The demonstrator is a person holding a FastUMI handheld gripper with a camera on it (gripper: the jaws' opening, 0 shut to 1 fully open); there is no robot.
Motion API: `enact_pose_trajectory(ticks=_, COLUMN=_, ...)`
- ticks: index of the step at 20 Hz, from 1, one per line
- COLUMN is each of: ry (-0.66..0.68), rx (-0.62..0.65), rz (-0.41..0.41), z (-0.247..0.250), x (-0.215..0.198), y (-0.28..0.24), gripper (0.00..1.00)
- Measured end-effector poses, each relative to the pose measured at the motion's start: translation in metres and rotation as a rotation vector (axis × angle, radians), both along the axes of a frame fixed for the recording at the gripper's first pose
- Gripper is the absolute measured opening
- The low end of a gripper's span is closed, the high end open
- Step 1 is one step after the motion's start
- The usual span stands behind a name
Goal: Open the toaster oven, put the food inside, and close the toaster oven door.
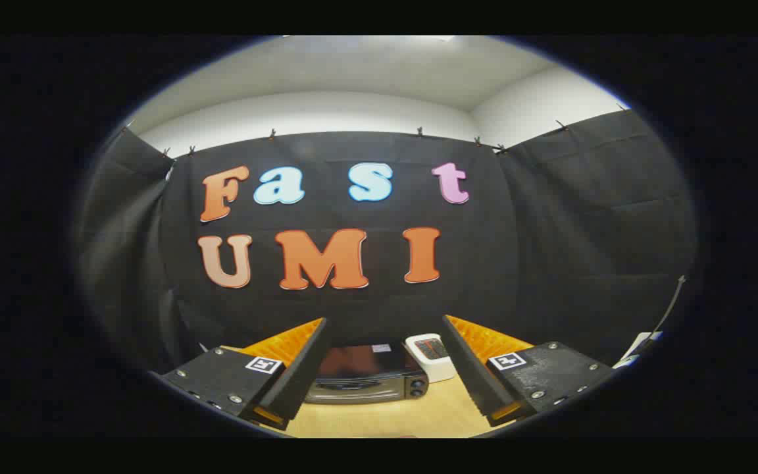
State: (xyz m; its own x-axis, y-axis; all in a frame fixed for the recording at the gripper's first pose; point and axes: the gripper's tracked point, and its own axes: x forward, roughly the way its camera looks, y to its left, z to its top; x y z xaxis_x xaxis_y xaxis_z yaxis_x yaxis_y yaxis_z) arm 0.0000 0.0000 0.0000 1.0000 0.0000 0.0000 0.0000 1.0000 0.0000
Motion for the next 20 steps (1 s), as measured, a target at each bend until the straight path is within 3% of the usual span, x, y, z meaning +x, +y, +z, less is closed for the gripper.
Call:
enact_pose_trajectory(ticks=6, ry=0.024, rx=-0.007, rz=0.099, z=-0.010, x=0.011, y=0.041, gripper=0.99)
enact_pose_trajectory(ticks=20, ry=0.012, rx=0.017, rz=0.102, z=-0.019, x=0.019, y=0.039, gripper=0.99)
